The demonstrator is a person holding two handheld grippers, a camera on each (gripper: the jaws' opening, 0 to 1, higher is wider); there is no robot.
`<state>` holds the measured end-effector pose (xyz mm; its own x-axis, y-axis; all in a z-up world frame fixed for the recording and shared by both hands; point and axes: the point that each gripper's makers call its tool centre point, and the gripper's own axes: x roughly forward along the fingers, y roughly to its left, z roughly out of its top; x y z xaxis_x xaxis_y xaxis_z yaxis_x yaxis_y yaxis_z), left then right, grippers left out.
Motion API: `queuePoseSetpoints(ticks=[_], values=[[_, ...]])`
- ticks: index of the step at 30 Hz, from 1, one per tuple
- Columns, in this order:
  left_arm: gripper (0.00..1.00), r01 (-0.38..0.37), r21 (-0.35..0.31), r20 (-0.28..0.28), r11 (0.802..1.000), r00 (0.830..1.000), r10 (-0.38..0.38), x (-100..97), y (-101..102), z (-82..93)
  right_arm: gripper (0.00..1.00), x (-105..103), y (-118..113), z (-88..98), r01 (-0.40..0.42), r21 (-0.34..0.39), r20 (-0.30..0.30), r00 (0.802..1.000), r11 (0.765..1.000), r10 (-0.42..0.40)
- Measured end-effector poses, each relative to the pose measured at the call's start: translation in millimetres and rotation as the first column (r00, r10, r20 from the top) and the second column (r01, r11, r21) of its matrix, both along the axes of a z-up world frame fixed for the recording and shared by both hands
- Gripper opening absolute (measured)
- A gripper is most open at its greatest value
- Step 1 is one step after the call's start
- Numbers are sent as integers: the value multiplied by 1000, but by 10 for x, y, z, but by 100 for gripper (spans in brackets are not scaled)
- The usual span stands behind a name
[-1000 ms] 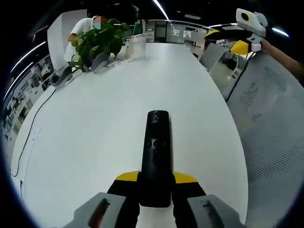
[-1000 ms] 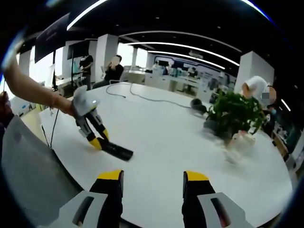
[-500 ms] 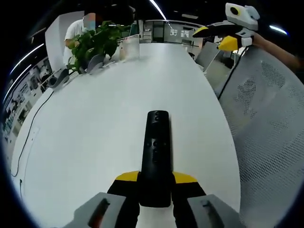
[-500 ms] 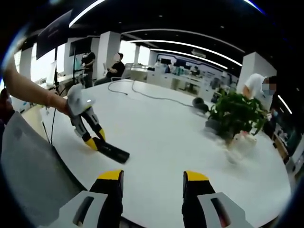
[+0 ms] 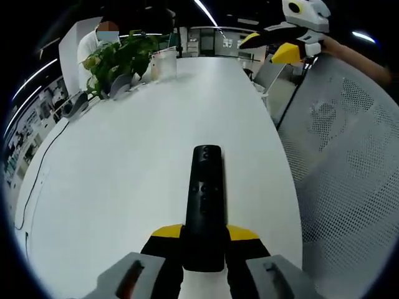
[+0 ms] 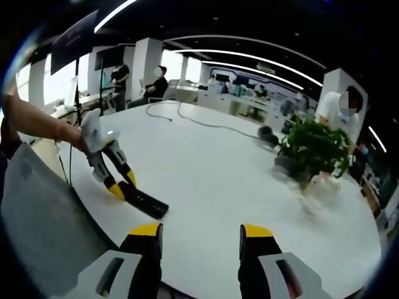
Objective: Press the specified remote control buttons in sequence, fully releasing each button before pressing the next.
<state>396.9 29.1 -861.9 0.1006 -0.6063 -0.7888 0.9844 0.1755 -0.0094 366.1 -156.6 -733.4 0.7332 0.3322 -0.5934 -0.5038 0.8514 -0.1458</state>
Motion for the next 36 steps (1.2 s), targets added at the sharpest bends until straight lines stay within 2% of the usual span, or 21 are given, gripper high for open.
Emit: queuePoseSetpoints(ticks=[15, 24, 36], values=[[25, -21, 6, -11, 1000, 1000, 21, -231, 10, -4, 44, -88, 136, -111, -93, -47, -51, 995, 995, 90], [25, 14, 34, -5, 999, 1000, -14, -333, 19, -7, 42, -150, 224, -165, -152, -60, -85, 986, 987, 147], [25, 95, 83, -9, 992, 995, -94, -567, 22, -17, 38, -223, 290, -253, -215, -120, -127, 972, 969, 200]])
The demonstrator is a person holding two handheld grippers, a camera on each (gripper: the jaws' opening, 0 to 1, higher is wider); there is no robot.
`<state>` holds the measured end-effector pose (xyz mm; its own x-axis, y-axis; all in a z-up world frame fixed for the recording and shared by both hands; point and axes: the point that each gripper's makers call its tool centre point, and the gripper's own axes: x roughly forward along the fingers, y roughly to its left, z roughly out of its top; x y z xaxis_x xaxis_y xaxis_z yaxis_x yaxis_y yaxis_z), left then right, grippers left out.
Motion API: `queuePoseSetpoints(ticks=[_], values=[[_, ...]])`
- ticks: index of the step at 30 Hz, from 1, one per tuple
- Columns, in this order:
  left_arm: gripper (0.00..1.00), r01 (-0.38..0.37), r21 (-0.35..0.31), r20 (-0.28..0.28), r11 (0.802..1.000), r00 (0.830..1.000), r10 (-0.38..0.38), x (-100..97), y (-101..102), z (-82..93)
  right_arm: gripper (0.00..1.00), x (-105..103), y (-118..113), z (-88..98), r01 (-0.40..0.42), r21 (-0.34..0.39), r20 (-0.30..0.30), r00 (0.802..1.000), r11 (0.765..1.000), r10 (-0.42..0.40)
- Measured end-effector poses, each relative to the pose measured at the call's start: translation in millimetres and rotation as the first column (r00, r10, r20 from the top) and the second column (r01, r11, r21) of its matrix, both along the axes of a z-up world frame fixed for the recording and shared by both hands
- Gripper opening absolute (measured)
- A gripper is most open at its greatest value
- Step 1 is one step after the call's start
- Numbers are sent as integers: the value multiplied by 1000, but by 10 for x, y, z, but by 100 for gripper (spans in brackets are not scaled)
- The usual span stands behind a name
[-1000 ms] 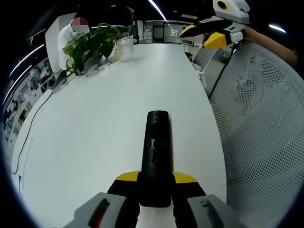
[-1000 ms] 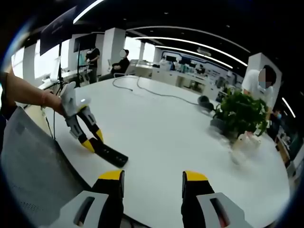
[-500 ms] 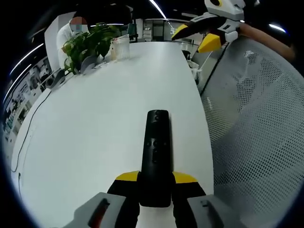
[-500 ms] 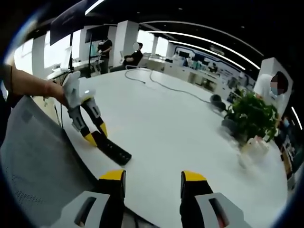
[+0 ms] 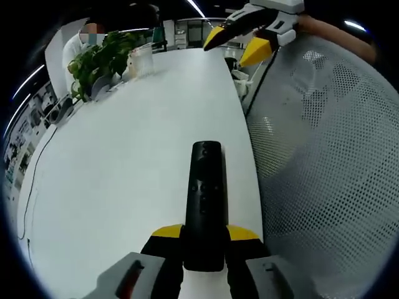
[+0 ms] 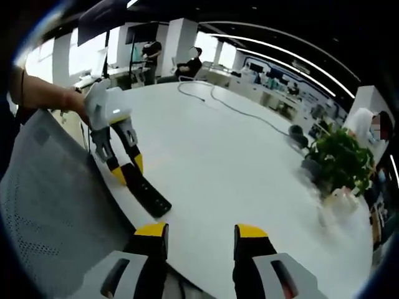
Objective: Press the specified remote control buttons in sequence, fully releasing each button before pressing the next.
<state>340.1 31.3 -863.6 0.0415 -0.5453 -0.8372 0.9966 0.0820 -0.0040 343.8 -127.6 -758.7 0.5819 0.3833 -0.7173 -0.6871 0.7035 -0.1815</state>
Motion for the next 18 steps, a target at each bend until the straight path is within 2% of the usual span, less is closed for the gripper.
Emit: queuePoseSetpoints(ticks=[6, 9, 11, 13, 18], values=[[25, 50, 48, 5, 998, 999, -50, -94, 17, -6, 37, -51, 88, -24, -46, 1, -31, 998, 999, 46], [25, 52, 49, 4, 997, 999, -52, -93, 29, -4, 37, -123, 160, -63, -90, 8, -78, 993, 996, 90], [25, 51, 36, 0, 998, 999, -51, -87, 36, -3, 36, -246, 258, -128, -167, 10, -149, 975, 986, 167], [25, 40, 33, -4, 999, 999, -39, -88, 34, -2, 33, -305, 323, -159, -216, 7, -183, 960, 976, 214], [25, 38, -1, 1, 999, 999, -38, -92, 45, 5, 17, -244, 612, -189, -306, 24, -191, 933, 952, 305]])
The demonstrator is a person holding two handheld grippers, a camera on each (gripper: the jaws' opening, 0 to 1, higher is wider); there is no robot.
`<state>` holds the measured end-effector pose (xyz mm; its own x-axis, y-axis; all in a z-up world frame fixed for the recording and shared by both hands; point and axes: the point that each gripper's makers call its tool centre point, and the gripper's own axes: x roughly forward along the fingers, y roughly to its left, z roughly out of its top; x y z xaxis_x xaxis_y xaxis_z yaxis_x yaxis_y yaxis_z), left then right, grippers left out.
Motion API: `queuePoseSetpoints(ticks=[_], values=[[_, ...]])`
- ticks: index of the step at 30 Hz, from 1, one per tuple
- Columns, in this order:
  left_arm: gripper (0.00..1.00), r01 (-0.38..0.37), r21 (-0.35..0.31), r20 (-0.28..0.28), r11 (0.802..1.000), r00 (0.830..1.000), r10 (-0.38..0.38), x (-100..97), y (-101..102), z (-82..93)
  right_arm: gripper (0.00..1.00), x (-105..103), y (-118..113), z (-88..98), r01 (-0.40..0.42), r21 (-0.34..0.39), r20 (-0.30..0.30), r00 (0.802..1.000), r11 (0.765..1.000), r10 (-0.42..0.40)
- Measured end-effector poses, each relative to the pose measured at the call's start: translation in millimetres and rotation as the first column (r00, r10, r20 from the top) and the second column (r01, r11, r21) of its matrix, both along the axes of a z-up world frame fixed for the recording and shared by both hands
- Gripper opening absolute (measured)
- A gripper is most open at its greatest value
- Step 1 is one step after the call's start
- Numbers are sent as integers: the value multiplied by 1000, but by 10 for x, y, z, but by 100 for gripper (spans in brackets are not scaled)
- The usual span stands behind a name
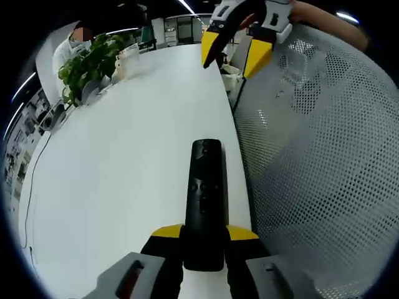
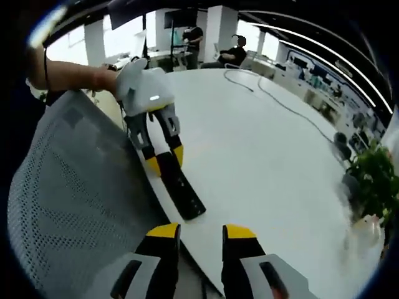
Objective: Press the specified remote control buttons in sequence, fully releasing each button before pressing the next.
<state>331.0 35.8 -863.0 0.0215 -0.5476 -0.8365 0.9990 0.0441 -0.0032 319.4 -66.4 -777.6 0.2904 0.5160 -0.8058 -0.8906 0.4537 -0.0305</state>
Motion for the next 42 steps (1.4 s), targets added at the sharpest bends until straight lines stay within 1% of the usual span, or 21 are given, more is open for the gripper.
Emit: queuePoseSetpoints(ticks=[2, 3, 5, 7, 9, 10, 11, 12, 14, 15, 16, 18, 23, 24, 26, 32, 37, 42], values=[[25, 1, -20, 1, 1000, 1000, -1, -1, 2, 3, 13, 43, 92, -50, -26, -6, -15, 1000, 1000, 26], [25, 0, -29, 2, 1000, 1000, 0, -7, 2, 5, 11, 59, 147, -82, -56, -9, -20, 998, 998, 55], [25, 2, -41, 5, 999, 1000, -2, -16, -4, 8, 10, 48, 215, -138, -94, -9, -51, 994, 996, 93], [25, 2, -49, 6, 999, 1000, -1, -21, -7, 11, 6, 96, 261, -210, -94, -13, -64, 994, 996, 93], [25, 6, -59, 7, 998, 1000, -6, -22, -5, 13, 0, 110, 281, -291, -108, -23, -87, 991, 994, 105], [25, 7, -62, 7, 998, 1000, -7, -23, -7, 14, 0, 119, 290, -316, -108, -22, -91, 990, 994, 105], [25, 9, -64, 7, 998, 1000, -8, -23, -8, 13, 0, 137, 341, -322, -110, 6, -93, 990, 994, 110], [25, 9, -65, 6, 998, 1000, -9, -24, -9, 13, 0, 134, 313, -371, -112, -10, -114, 987, 994, 110], [25, 11, -68, 4, 998, 1000, -10, -25, -11, 14, 0, 105, 318, -461, -137, -13, -150, 980, 991, 133], [25, 11, -69, 3, 998, 1000, -11, -25, -12, 13, 0, 116, 298, -505, -130, -25, -161, 979, 991, 125], [25, 12, -71, 2, 997, 1000, -12, -26, -12, 13, 0, 121, 275, -574, -135, -52, -167, 978, 990, 124], [25, 13, -71, 2, 997, 1000, -13, -25, -12, 14, 0, 120, 223, -660, -139, -98, -170, 978, 985, 121], [25, 14, -75, 2, 997, 1000, -14, -25, -11, 12, 0, 76, 204, -707, -141, -105, -168, 978, 985, 122], [25, 14, -77, 2, 997, 1000, -14, -25, -10, 12, 0, 86, 181, -731, -149, -132, -157, 979, 980, 128], [25, 12, -80, 2, 997, 1000, -12, -26, -12, 14, 0, 110, 165, -750, -160, -160, -137, 981, 974, 138], [25, 16, -72, 2, 997, 1000, -16, -26, -12, 11, 0, 138, 172, -759, -170, -173, -119, 981, 970, 151], [25, 27, -25, 2, 999, 1000, -27, -28, -26, 6, 0, 93, 176, -756, -172, -156, -139, 979, 973, 151], [25, 39, 16, -7, 999, 999, -39, -15, -25, -3, 0, 97, 181, -762, -178, -158, -138, 978, 971, 157]])
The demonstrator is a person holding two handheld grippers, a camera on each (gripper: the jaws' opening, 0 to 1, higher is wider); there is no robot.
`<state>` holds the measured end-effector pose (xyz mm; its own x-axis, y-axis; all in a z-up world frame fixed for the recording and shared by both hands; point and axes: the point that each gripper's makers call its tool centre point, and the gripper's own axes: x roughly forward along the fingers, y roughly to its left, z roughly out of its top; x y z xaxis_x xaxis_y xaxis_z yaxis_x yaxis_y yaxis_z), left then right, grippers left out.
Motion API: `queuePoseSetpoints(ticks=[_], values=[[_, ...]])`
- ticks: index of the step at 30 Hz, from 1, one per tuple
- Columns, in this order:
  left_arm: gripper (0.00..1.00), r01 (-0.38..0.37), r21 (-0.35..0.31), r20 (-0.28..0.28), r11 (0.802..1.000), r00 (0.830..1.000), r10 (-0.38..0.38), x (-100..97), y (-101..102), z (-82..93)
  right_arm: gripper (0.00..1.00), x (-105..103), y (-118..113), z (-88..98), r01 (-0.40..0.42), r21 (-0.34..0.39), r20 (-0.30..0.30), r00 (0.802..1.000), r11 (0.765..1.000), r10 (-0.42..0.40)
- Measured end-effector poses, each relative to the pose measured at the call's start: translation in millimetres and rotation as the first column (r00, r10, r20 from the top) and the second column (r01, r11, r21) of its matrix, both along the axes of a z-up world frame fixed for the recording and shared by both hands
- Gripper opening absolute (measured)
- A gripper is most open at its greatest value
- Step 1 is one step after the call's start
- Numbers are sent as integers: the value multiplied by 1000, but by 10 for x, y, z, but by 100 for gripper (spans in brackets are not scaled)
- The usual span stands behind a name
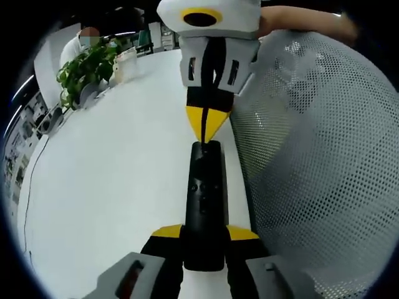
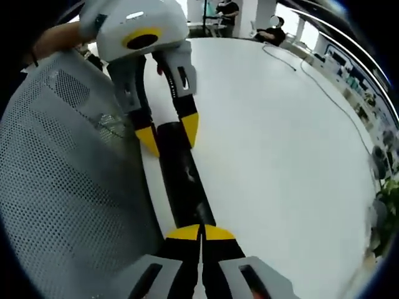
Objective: Press the specified remote control buttons in sequence, fully releasing each button before pressing the next.
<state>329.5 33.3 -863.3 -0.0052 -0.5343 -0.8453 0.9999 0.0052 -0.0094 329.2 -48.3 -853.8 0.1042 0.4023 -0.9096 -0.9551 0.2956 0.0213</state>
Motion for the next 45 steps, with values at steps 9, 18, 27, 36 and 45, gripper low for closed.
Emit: queuePoseSetpoints(ticks=[9, 18, 27, 36, 45], values=[[25, 10, 45, -9, 999, 1000, -9, 2, 13, -9, 0, -21, -2, 1, -14, -2, -3, 1000, 1000, 14], [25, -6, 19, -4, 1000, 1000, 6, 5, 13, -4, 0, -38, 35, 4, -28, 6, -6, 1000, 1000, 28], [25, -5, 1, -3, 1000, 1000, 5, 0, 14, -6, 0, -20, 22, -5, -8, 12, -4, 1000, 1000, 8], [25, 3, -15, -6, 1000, 1000, -3, -3, 17, -2, 0, -13, 36, -5, 31, 41, -16, 999, 999, -30], [25, -4, -21, -8, 1000, 1000, 4, -8, 20, -1, 0, 11, 138, 55, 2, 71, 7, 1000, 997, -3]])
